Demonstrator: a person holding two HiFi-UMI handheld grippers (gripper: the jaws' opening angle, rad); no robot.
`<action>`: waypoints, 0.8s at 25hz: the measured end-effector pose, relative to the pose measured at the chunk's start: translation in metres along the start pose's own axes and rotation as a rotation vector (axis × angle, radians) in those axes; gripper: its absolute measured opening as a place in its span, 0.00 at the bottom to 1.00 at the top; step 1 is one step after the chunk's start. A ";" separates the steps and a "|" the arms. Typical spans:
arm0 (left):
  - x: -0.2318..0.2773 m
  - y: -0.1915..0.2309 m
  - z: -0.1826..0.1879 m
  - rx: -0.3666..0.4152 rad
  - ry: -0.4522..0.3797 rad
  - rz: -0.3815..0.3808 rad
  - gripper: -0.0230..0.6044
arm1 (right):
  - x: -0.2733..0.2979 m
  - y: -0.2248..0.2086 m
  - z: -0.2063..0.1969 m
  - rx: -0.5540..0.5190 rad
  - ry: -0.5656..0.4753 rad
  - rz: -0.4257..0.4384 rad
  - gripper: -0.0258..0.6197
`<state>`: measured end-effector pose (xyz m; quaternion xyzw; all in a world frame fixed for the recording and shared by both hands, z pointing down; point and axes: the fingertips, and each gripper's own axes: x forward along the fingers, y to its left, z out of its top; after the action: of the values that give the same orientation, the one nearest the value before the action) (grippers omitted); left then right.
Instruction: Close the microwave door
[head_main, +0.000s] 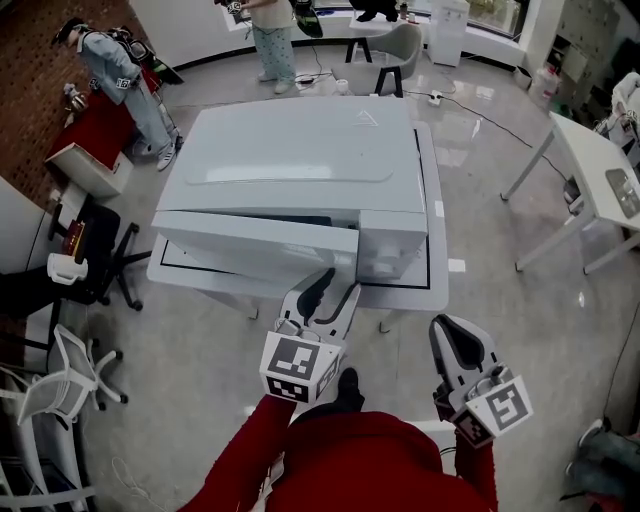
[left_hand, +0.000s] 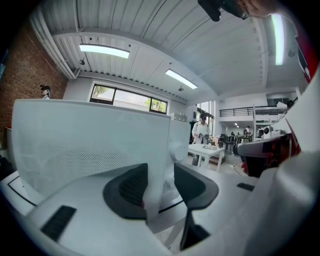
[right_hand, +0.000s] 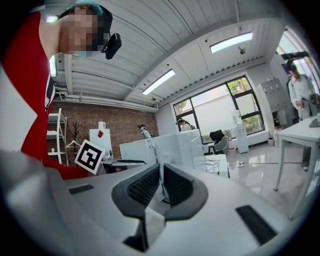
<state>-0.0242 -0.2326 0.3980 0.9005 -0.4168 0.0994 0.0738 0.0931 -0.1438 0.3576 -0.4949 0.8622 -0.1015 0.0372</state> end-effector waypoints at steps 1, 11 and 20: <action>0.003 0.001 0.002 0.002 0.000 0.000 0.31 | 0.001 -0.001 0.001 0.001 -0.001 0.000 0.07; 0.009 0.009 0.006 0.023 0.006 0.056 0.24 | 0.014 -0.001 0.002 0.006 0.003 0.029 0.07; 0.009 0.016 0.007 0.011 0.021 0.099 0.14 | 0.020 0.002 0.005 -0.010 0.011 0.056 0.07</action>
<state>-0.0298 -0.2504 0.3937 0.8780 -0.4597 0.1148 0.0681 0.0815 -0.1608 0.3533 -0.4703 0.8764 -0.0987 0.0327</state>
